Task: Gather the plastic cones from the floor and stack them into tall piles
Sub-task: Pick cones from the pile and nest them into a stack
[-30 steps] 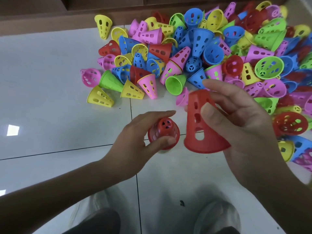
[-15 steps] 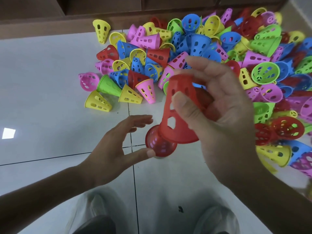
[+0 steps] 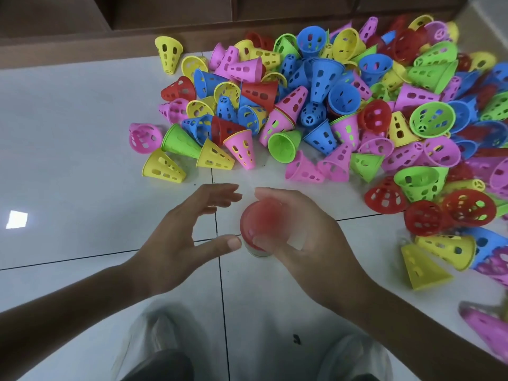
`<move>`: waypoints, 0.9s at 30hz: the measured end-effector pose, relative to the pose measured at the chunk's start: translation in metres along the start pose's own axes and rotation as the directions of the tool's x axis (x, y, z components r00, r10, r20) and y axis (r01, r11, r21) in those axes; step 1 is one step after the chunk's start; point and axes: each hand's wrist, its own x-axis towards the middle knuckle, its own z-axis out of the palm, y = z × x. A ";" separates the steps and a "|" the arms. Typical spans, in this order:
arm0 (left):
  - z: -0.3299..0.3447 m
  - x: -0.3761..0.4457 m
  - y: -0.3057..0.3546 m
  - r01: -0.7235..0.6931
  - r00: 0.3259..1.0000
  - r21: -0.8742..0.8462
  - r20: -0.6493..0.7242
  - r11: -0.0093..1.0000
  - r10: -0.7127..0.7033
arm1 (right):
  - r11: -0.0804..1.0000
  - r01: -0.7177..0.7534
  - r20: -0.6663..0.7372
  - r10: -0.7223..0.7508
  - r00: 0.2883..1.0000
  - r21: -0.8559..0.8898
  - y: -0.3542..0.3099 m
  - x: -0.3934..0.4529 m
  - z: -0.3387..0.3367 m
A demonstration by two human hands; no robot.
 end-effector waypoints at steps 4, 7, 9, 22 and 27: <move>-0.003 0.001 -0.007 0.007 1.000 0.008 -0.025 1.000 -0.007 | 0.992 -0.016 0.053 0.023 0.998 -0.125 0.012 0.005 0.003; -0.005 0.003 -0.014 0.015 0.999 0.021 -0.043 1.000 -0.014 | 0.989 -0.025 0.074 0.036 0.997 -0.146 0.019 0.006 0.006; -0.007 0.006 -0.018 0.018 0.999 0.028 -0.051 0.999 -0.016 | 0.986 -0.005 0.072 0.017 0.997 -0.166 0.023 0.007 0.007; -0.025 0.061 -0.056 0.013 0.988 0.221 -0.150 0.975 0.021 | 0.996 0.058 0.025 -0.056 0.998 -0.061 0.038 0.021 -0.005; -0.033 0.074 -0.088 -0.018 0.985 0.515 -0.136 0.857 0.103 | 0.985 0.071 -0.031 -0.077 0.997 -0.156 0.057 0.023 -0.019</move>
